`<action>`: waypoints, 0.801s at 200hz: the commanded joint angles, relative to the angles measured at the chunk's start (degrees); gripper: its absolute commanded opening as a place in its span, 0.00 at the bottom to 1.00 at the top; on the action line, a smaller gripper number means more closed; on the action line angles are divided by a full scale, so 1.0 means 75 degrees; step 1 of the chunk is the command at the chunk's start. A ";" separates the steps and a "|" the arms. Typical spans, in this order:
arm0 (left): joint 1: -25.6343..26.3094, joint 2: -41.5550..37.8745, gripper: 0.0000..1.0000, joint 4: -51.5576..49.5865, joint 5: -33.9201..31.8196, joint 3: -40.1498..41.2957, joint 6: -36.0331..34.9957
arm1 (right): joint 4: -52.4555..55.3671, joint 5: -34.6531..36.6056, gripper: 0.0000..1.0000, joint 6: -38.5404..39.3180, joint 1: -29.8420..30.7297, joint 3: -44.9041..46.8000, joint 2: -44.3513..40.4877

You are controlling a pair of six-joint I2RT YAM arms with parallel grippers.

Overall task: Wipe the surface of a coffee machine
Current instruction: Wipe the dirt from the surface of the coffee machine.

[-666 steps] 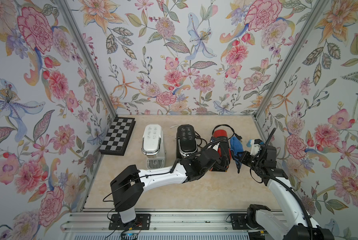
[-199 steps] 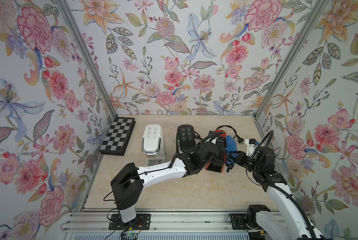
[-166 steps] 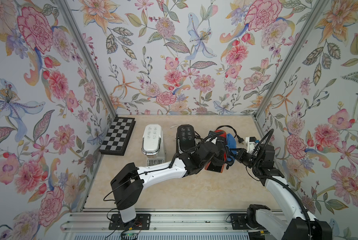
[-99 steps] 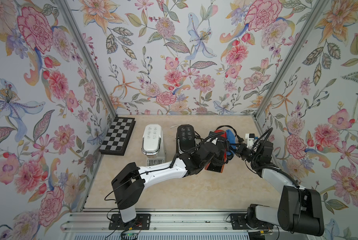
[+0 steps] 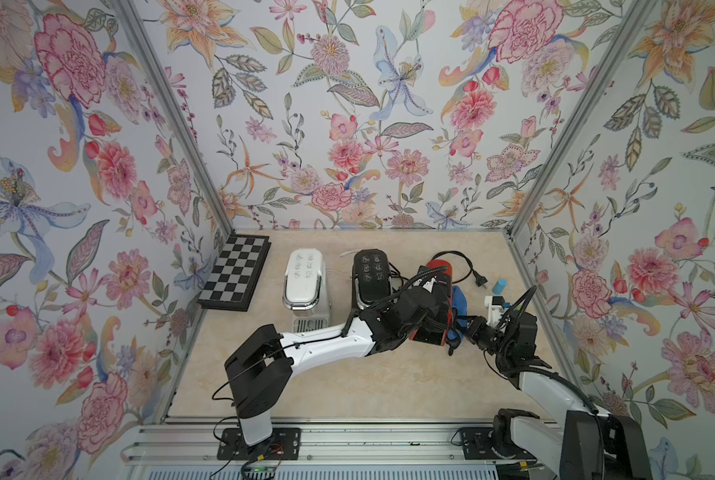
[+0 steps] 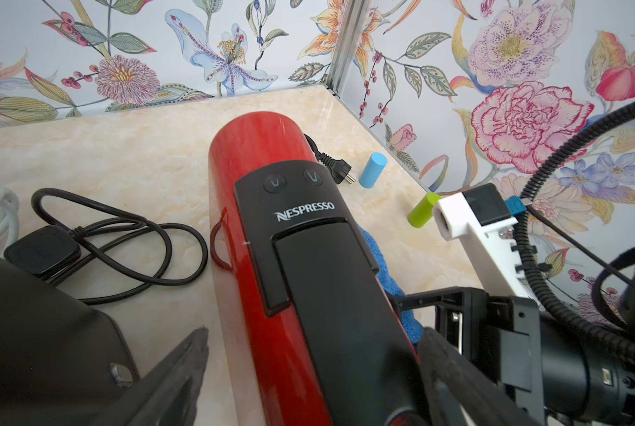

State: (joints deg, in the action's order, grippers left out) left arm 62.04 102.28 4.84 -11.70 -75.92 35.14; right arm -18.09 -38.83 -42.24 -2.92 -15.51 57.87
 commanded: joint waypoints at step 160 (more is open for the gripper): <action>-0.0022 0.0114 0.89 -0.0092 0.0250 0.0176 0.0001 | -0.2462 -0.1349 0.00 -0.1278 -0.0719 -0.2230 0.2549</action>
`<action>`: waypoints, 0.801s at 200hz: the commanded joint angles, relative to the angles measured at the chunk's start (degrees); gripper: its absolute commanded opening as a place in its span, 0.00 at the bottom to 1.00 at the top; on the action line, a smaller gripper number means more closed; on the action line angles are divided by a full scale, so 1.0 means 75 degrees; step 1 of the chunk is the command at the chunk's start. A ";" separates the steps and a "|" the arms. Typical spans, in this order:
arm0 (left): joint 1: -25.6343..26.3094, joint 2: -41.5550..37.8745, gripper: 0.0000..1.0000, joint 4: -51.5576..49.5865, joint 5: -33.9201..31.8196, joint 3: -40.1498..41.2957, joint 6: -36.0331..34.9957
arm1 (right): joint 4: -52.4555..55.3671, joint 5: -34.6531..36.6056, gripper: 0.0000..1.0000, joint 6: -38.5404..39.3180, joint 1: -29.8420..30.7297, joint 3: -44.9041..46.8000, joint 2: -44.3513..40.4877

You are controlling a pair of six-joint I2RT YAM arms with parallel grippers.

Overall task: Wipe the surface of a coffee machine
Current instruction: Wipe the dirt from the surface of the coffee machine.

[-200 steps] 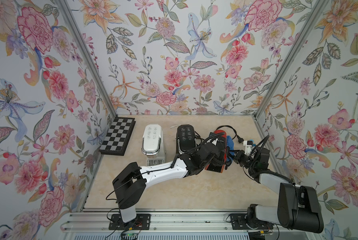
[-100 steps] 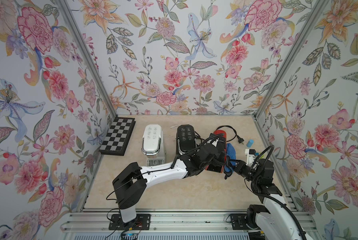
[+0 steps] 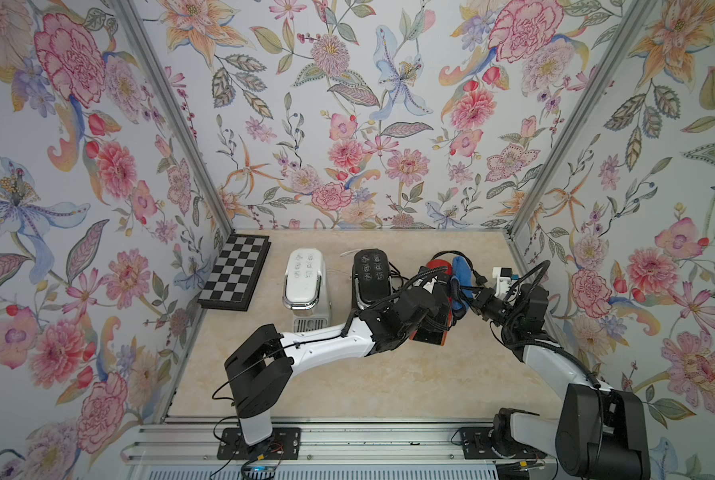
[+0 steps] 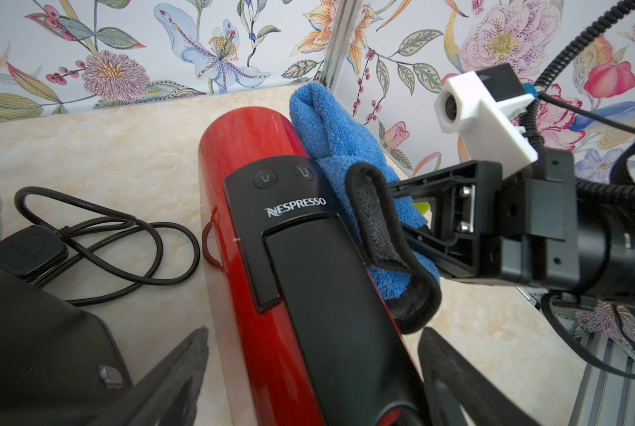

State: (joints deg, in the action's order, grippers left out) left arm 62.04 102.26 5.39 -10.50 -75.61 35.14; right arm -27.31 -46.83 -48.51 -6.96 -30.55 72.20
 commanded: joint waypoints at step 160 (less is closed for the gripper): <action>-0.0021 -0.0011 0.88 0.0160 0.0360 0.0499 0.0003 | -0.8329 -0.0626 0.00 -0.2761 0.0103 0.3454 0.4875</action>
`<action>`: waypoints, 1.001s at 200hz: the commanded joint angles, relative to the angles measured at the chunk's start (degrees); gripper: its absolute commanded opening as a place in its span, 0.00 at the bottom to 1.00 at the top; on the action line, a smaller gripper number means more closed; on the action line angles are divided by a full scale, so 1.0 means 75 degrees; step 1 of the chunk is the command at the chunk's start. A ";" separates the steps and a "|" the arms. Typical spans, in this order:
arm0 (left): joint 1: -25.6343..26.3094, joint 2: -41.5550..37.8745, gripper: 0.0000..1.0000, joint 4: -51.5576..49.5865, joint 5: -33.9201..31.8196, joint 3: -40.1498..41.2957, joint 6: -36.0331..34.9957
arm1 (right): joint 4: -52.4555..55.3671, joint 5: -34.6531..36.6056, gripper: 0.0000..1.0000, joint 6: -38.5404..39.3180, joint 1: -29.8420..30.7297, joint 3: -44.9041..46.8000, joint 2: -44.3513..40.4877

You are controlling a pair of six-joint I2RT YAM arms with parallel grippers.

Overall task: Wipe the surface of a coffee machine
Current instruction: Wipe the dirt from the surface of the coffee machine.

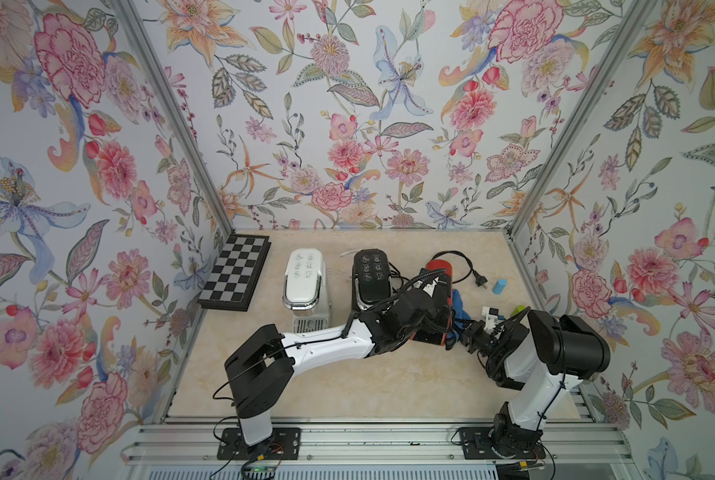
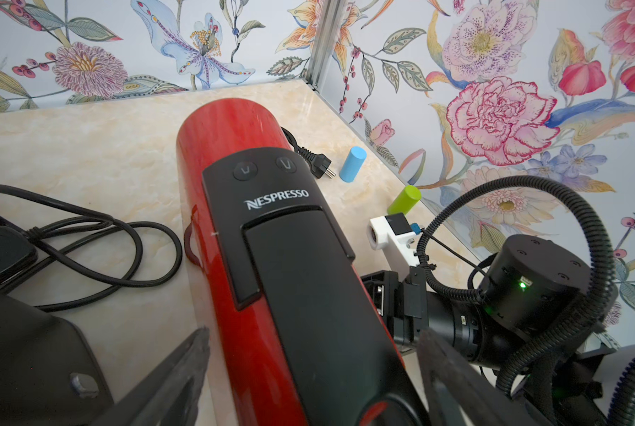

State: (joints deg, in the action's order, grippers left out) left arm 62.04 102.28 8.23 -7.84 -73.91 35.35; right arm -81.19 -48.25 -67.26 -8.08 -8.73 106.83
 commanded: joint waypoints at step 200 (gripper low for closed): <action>-0.0069 -0.0266 0.88 -0.0204 0.0002 0.0389 -0.0058 | 1.0039 0.1416 0.00 0.3554 0.0318 -0.2404 -0.7154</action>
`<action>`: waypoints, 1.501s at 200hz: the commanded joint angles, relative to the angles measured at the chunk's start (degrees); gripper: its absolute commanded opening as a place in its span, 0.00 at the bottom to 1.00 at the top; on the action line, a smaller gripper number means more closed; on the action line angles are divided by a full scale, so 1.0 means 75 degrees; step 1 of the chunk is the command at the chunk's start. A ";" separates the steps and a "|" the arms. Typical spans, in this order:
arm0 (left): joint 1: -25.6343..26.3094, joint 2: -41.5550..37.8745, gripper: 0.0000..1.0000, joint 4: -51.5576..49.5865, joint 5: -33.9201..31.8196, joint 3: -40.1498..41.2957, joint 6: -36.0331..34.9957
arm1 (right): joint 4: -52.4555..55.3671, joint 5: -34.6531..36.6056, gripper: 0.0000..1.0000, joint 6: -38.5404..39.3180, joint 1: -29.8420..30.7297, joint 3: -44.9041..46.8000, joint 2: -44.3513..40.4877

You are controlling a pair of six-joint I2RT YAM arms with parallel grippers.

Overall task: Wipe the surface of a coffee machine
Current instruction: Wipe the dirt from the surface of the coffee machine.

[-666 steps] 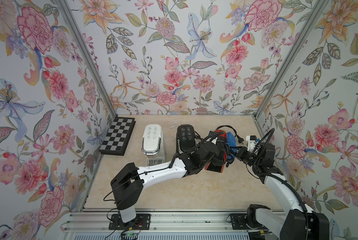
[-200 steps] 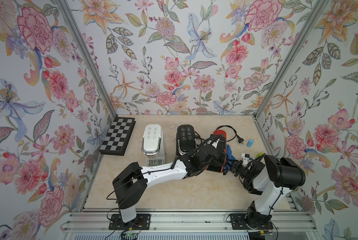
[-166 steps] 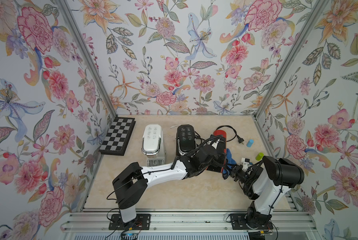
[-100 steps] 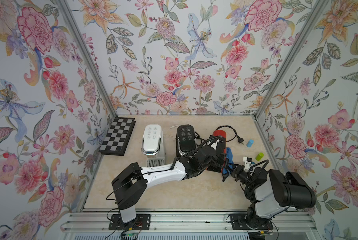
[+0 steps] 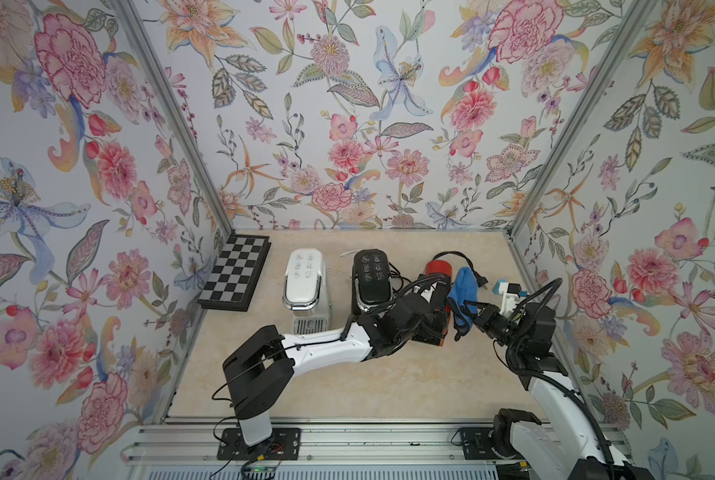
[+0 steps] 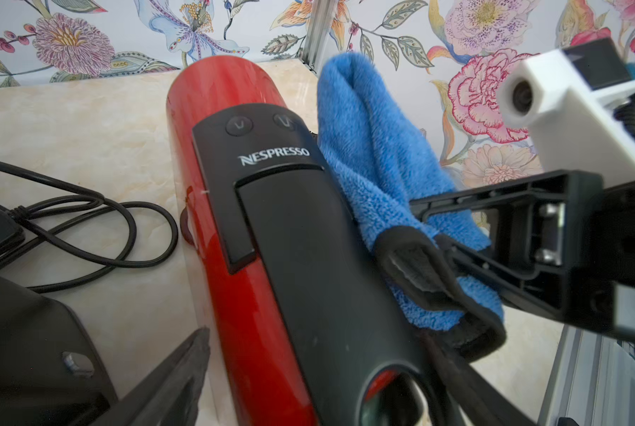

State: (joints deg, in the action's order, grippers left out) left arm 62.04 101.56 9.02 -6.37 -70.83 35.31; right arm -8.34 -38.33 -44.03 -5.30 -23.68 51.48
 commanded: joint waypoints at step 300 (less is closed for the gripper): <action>-0.0195 -0.0090 0.89 -0.0693 -0.0226 -0.0442 -0.0324 | -0.1827 -0.1119 0.00 -0.0593 -0.0350 -0.2423 0.2045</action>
State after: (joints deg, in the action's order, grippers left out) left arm 61.87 101.58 4.67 -6.24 -73.93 32.36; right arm -11.92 -38.94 -43.72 -6.17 -35.81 58.33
